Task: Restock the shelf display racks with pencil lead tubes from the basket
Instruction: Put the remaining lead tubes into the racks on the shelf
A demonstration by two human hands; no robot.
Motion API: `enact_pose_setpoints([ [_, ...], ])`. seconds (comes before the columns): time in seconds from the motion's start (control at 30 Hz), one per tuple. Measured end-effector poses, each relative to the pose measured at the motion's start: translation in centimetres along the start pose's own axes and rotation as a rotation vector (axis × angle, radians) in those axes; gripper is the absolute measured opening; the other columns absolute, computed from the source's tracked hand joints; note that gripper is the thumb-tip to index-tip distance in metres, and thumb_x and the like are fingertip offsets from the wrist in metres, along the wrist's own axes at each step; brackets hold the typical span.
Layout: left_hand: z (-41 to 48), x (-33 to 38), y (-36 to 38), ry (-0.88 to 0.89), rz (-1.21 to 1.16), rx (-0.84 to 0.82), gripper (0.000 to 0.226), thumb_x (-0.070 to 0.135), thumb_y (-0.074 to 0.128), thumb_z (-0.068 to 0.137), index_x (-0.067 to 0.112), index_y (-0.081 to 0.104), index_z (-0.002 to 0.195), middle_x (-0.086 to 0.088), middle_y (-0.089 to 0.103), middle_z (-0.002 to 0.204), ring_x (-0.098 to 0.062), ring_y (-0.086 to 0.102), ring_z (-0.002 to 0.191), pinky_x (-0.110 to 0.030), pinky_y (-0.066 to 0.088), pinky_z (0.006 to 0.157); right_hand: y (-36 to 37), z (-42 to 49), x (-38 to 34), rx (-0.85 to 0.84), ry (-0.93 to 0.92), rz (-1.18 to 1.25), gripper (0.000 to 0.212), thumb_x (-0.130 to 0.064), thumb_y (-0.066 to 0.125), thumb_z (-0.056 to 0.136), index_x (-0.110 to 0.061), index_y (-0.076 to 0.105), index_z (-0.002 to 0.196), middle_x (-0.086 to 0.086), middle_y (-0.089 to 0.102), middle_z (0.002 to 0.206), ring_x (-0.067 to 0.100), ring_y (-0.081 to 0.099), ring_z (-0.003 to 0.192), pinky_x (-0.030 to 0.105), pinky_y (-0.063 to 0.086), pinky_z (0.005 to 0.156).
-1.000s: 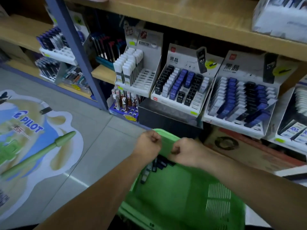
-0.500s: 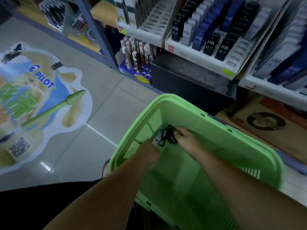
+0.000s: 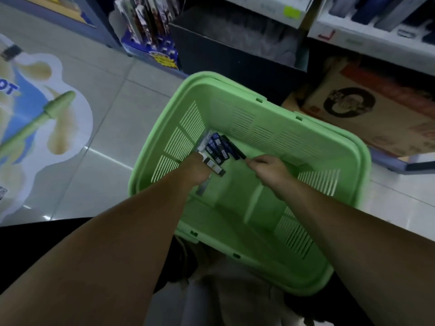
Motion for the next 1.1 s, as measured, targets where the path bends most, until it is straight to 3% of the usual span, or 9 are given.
enact_pose_setpoints([
  [0.1, 0.4, -1.2, 0.4, -0.017, 0.079, 0.001, 0.028, 0.002, 0.055, 0.098, -0.003, 0.059, 0.125, -0.008, 0.059, 0.107, -0.017, 0.055, 0.087, -0.027, 0.044, 0.078, 0.1, -0.5, 0.1, 0.0, -0.034, 0.014, 0.037, -0.042, 0.064, 0.099, -0.021, 0.068, 0.128, 0.0, 0.067, 0.126, 0.022, 0.062, 0.115, 0.039, 0.049, 0.101],
  [0.17, 0.5, -1.2, 0.6, -0.033, 0.091, -0.017, 0.003, 0.003, 0.058, 0.097, 0.004, 0.061, 0.096, -0.007, 0.059, 0.095, -0.019, 0.059, 0.087, -0.03, 0.046, 0.077, 0.3, -0.2, -1.1, -0.004, -0.072, -0.002, 0.038, -0.04, 0.062, 0.1, -0.021, 0.065, 0.133, 0.0, 0.065, 0.131, 0.021, 0.059, 0.118, 0.036, 0.045, 0.099],
  [0.23, 0.5, -1.2, 1.1, -0.046, 0.099, -0.064, 0.008, 0.009, 0.068, 0.095, 0.003, 0.062, 0.096, -0.01, 0.061, 0.089, -0.025, 0.065, 0.091, -0.034, 0.053, 0.076, 0.4, 0.5, -2.1, 0.012, -0.078, -0.008, 0.04, -0.037, 0.061, 0.101, -0.02, 0.062, 0.138, 0.001, 0.063, 0.136, 0.023, 0.057, 0.123, 0.037, 0.045, 0.104],
  [0.37, 0.7, -1.3, 1.8, -0.024, 0.222, -0.11, 0.049, 0.03, 0.081, 0.089, 0.005, 0.057, 0.123, -0.008, 0.063, 0.102, -0.021, 0.06, 0.089, -0.031, 0.048, 0.073, 0.9, 1.5, -3.1, 0.036, -0.051, -0.004, 0.038, -0.032, 0.061, 0.102, -0.021, 0.061, 0.138, 0.002, 0.063, 0.134, 0.022, 0.057, 0.113, 0.035, 0.046, 0.095],
  [0.5, 1.9, -0.5, 2.0, 0.033, 0.432, -0.039, 0.051, 0.027, 0.08, 0.089, 0.006, 0.057, 0.129, -0.011, 0.065, 0.121, -0.026, 0.065, 0.107, -0.036, 0.055, 0.086, 0.7, 2.6, -3.6, 0.058, -0.005, 0.051, 0.034, -0.028, 0.061, 0.102, -0.019, 0.063, 0.135, 0.002, 0.063, 0.126, 0.019, 0.053, 0.106, 0.032, 0.042, 0.088],
  [0.6, 2.3, -0.2, 1.7, 0.069, 0.358, -0.036, 0.027, 0.034, 0.075, 0.09, 0.013, 0.061, 0.1, -0.001, 0.062, 0.094, -0.015, 0.062, 0.081, -0.024, 0.051, 0.065, 0.9, 3.2, -4.1, 0.059, 0.014, 0.073, 0.031, -0.022, 0.061, 0.102, -0.017, 0.065, 0.132, 0.001, 0.061, 0.111, 0.019, 0.055, 0.099, 0.03, 0.041, 0.085],
  [0.7, 2.0, 0.0, 1.1, 0.091, 0.11, 0.019, 0.028, 0.038, 0.071, 0.091, 0.019, 0.056, 0.076, 0.004, 0.059, 0.072, -0.006, 0.057, 0.062, -0.016, 0.037, 0.044, 0.8, 3.1, -3.9, 0.054, 0.019, 0.072, 0.028, -0.021, 0.062, 0.101, -0.016, 0.068, 0.129, 0.003, 0.064, 0.112, 0.021, 0.057, 0.099, 0.028, 0.041, 0.085],
  [0.87, 0.2, 1.8, -1.7, 0.281, 0.082, 0.357, 0.02, 0.028, 0.073, 0.085, 0.013, 0.061, 0.092, -0.003, 0.057, 0.094, -0.024, 0.06, 0.083, -0.027, 0.042, 0.065, 2.7, 2.7, -4.0, 0.023, -0.033, 0.13, 0.031, -0.022, 0.059, 0.103, -0.018, 0.063, 0.134, -0.001, 0.06, 0.117, 0.018, 0.053, 0.106, 0.028, 0.039, 0.09],
  [1.1, 1.1, 2.3, -0.8, 0.251, 0.022, 0.384, 0.036, 0.026, 0.07, 0.084, 0.002, 0.067, 0.111, -0.014, 0.055, 0.133, -0.03, 0.054, 0.119, -0.043, 0.051, 0.102, 3.9, 4.1, -3.8, -0.042, 0.061, 0.187, 0.015, -0.024, 0.048, 0.106, -0.027, 0.061, 0.113, 0.004, 0.063, 0.119, 0.024, 0.057, 0.108, 0.036, 0.044, 0.092],
])
Point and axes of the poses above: each hand's wrist, its own z-axis towards the middle knuckle, its own y-axis out of the palm, x = y × z, the point moved 8 cm from there along z, towards the middle knuckle
